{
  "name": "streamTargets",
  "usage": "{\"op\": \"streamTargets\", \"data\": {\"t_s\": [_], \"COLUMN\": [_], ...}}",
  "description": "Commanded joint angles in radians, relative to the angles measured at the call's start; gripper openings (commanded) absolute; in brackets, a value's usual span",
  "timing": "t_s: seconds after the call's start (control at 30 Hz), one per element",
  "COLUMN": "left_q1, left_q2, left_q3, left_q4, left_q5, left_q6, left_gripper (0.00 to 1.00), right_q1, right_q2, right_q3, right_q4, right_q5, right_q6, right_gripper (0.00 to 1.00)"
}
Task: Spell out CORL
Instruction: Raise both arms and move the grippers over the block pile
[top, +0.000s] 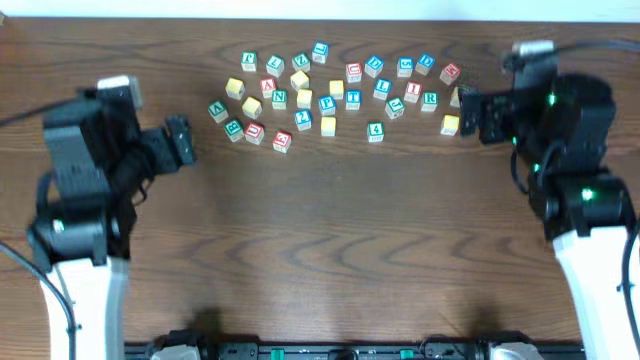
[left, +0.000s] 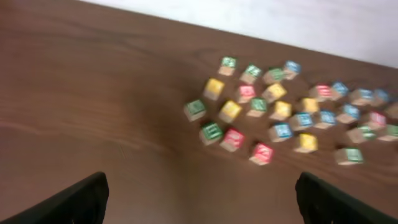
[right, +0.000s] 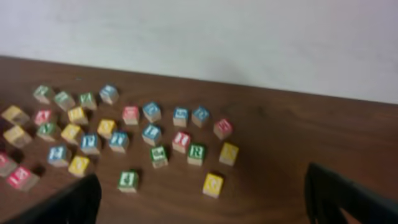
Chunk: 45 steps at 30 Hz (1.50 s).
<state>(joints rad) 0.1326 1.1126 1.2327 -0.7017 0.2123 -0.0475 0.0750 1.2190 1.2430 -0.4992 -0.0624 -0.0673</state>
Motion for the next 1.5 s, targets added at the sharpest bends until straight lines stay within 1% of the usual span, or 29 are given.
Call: {"op": "streamTargets", "data": {"t_s": [0.0, 0.07, 0.17, 0.27, 0.3, 0.4, 0.5, 0.63, 0.73, 0.77, 0.87, 1.0, 1.1, 1.2, 1.23, 1.3, 1.37, 1.4, 1.47], "left_q1": [-0.009, -0.016, -0.018, -0.018, -0.018, -0.029, -0.055, -0.082, -0.106, -0.129, -0.151, -0.156, -0.156, -0.156, -0.162, -0.182, -0.225, -0.253, -0.302], "left_q2": [0.097, 0.129, 0.157, 0.185, 0.199, 0.271, 0.392, 0.528, 0.592, 0.618, 0.644, 0.666, 0.668, 0.668, 0.673, 0.685, 0.712, 0.729, 0.768], "left_q3": [0.171, 0.211, 0.225, 0.238, 0.249, 0.327, 0.491, 0.665, 0.73, 0.739, 0.737, 0.734, 0.734, 0.734, 0.734, 0.734, 0.734, 0.735, 0.752], "left_q4": [-0.116, -0.145, -0.114, -0.103, -0.104, -0.123, -0.197, -0.272, -0.297, -0.311, -0.343, -0.347, -0.39, -0.35, -0.338, -0.317, -0.292, -0.275, -0.249], "left_q5": [0.12, 0.12, 0.117, 0.117, 0.117, 0.117, 0.116, 0.116, 0.1, 0.083, 0.082, 0.084, 0.083, 0.084, 0.086, 0.076, -0.017, -0.092, -0.168], "left_q6": [-0.01, -0.013, -0.013, -0.013, -0.014, -0.016, 0.023, 0.041, 0.05, 0.061, 0.106, 0.1, 0.077, 0.071, 0.041, 0.025, -0.002, -0.022, -0.027], "left_gripper": [0.95, 0.95, 0.95, 0.95, 0.95, 0.95, 0.95, 0.95, 0.95, 0.95, 0.95, 0.95, 0.95, 0.95, 0.94, 0.94, 0.94, 0.94, 0.93], "right_q1": [-0.004, -0.004, -0.004, -0.004, -0.005, -0.006, -0.006, -0.006, -0.006, -0.006, -0.005, -0.001, -0.001, 0.0, 0.0, 0.0, 0.0, 0.0, 0.0], "right_q2": [0.084, 0.122, 0.173, 0.212, 0.23, 0.266, 0.331, 0.429, 0.518, 0.582, 0.657, 0.704, 0.726, 0.728, 0.728, 0.728, 0.728, 0.728, 0.728], "right_q3": [0.141, 0.194, 0.268, 0.312, 0.332, 0.374, 0.443, 0.557, 0.671, 0.746, 0.808, 0.808, 0.808, 0.807, 0.807, 0.807, 0.807, 0.807, 0.807], "right_q4": [-0.04, -0.048, -0.104, -0.162, -0.184, -0.232, -0.299, -0.383, -0.471, -0.528, -0.575, -0.574, -0.576, -0.607, -0.613, -0.613, -0.613, -0.615, -0.62], "right_q5": [-0.064, -0.111, -0.188, -0.203, -0.203, -0.204, -0.23, -0.29, -0.291, -0.29, -0.288, -0.288, -0.299, -0.311, -0.311, -0.311, -0.311, -0.311, -0.311], "right_q6": [-0.01, -0.01, -0.009, -0.01, -0.032, -0.046, -0.045, -0.042, -0.042, -0.042, -0.042, -0.042, -0.036, -0.035, -0.035, -0.035, -0.035, -0.035, -0.035], "right_gripper": [0.99, 0.99, 0.99, 0.99, 0.99, 0.99, 0.99, 0.99, 0.99, 0.99, 0.99, 0.99, 0.99, 0.99, 0.99, 0.99, 0.99, 0.99, 0.99]}}
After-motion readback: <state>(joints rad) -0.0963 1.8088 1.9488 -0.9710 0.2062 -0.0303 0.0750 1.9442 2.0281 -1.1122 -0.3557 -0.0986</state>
